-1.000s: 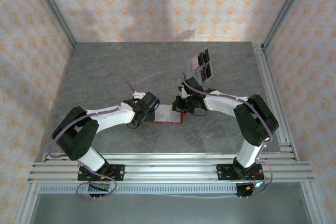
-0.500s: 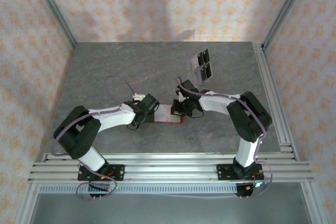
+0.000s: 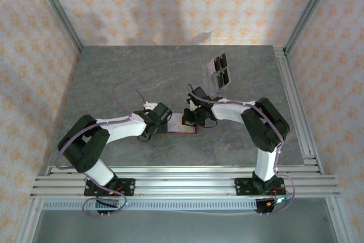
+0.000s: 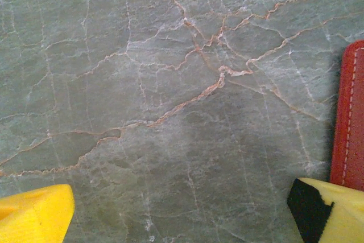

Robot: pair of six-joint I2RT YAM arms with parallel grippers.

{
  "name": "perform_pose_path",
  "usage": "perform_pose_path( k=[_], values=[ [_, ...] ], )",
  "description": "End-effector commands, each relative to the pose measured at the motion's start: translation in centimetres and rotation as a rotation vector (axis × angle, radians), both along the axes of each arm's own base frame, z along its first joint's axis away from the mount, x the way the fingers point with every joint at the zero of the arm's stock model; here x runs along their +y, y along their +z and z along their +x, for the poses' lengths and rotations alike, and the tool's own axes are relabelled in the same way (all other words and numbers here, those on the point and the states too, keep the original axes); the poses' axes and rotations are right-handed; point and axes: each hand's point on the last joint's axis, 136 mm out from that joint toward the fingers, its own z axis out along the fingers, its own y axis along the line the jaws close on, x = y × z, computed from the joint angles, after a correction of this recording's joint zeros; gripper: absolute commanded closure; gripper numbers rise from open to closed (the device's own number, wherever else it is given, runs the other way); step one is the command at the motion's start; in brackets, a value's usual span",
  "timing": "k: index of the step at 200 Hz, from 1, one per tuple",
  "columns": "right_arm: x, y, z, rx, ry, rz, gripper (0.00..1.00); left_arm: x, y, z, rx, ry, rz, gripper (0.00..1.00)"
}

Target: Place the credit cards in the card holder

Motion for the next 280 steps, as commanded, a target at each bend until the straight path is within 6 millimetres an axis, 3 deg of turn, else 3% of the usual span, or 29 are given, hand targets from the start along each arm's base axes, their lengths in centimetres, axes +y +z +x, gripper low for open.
perform_pose_path(
  k=[1,80,189,246,280],
  values=[
    [0.8,0.0,0.1,0.007,0.003,-0.001,1.00,0.6,-1.1,-0.7,0.023,0.016,0.002,0.00],
    [1.9,0.4,0.4,-0.002,0.021,0.006,1.00,0.3,-1.4,-0.9,0.022,0.021,-0.017,0.00],
    [-3.5,0.3,1.3,-0.022,-0.031,-0.098,1.00,0.5,-1.2,-1.0,0.020,0.028,-0.015,0.00],
    [-2.3,3.4,2.1,-0.061,-0.019,-0.036,1.00,1.2,1.5,0.0,-0.032,0.049,-0.014,0.00],
    [-1.1,3.8,2.1,-0.066,0.001,-0.030,1.00,1.8,1.9,0.8,-0.027,0.061,-0.005,0.00]
  ],
)
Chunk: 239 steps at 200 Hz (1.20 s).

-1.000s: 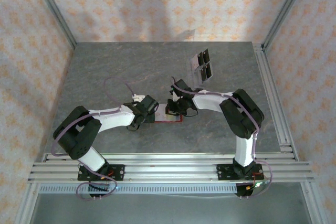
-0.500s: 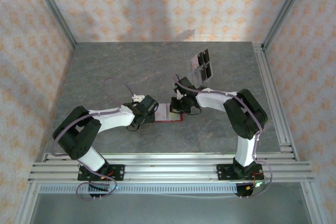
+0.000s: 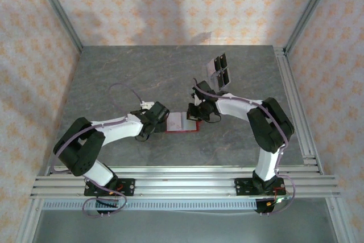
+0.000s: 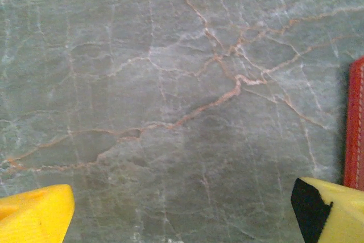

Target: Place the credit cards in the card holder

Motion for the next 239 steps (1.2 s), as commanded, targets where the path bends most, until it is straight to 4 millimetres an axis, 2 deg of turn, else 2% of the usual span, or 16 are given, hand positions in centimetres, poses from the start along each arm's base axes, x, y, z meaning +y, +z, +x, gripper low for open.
perform_pose_path(
  k=[1,39,115,239],
  values=[
    [1.1,1.8,0.3,-0.036,0.028,0.015,1.00,0.8,1.0,0.6,-0.005,0.011,0.026,0.00],
    [2.3,0.8,0.3,-0.027,0.044,0.002,1.00,0.6,0.4,1.1,0.011,-0.004,0.031,0.00],
    [2.6,-1.4,0.1,0.009,0.048,-0.028,1.00,0.3,-0.8,1.1,0.034,-0.010,0.028,0.00],
    [5.1,-1.5,-0.2,0.015,0.091,-0.012,1.00,-0.3,-2.6,0.7,0.061,-0.019,0.012,0.00]
  ],
)
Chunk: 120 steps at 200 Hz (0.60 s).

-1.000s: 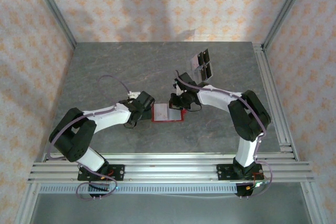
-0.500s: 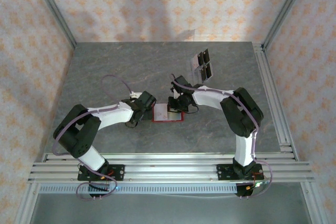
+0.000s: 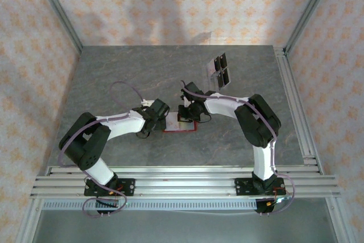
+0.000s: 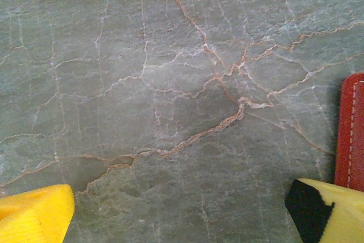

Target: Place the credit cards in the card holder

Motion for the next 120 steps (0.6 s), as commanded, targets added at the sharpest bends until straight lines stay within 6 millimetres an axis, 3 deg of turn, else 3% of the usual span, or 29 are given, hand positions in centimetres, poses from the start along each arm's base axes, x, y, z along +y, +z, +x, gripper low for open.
perform_pose_path(
  k=[1,62,87,120],
  values=[
    [1.0,0.2,0.0,0.000,0.012,0.000,1.00,-0.2,-1.5,-0.4,0.031,-0.010,0.006,0.00],
    [0.5,1.4,0.3,-0.035,0.017,-0.024,1.00,0.0,-0.9,-0.5,0.020,-0.006,0.018,0.00],
    [-0.4,3.1,0.8,-0.074,-0.002,-0.024,0.84,0.4,0.0,-0.4,0.007,-0.004,0.030,0.00],
    [-1.7,4.1,0.9,-0.094,-0.030,-0.022,0.81,0.6,0.9,-0.4,-0.007,-0.002,0.033,0.00]
  ],
)
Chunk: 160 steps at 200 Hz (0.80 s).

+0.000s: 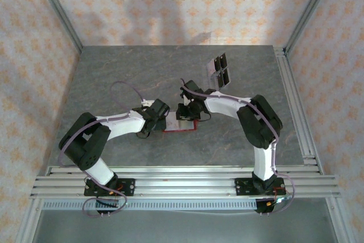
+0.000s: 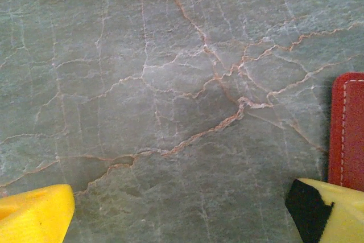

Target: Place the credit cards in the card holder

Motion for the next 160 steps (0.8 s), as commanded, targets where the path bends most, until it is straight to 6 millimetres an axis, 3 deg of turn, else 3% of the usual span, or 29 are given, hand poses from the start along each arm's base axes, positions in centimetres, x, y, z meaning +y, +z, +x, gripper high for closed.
perform_pose_path(
  k=[1,95,131,160],
  values=[
    [-1.4,2.2,0.4,-0.053,-0.027,-0.005,0.81,0.5,0.8,-0.2,-0.006,-0.002,0.027,0.00],
    [-3.5,-2.0,-0.5,0.002,-0.065,-0.061,0.84,-0.1,3.4,0.6,-0.054,-0.019,-0.010,0.00],
    [-3.5,-1.2,-0.3,-0.009,-0.068,-0.043,0.84,-1.6,4.2,1.5,-0.067,-0.055,-0.051,0.00],
    [-3.6,0.2,0.2,-0.038,-0.076,-0.033,0.78,-2.7,4.0,2.0,-0.068,-0.076,-0.061,0.00]
  ],
)
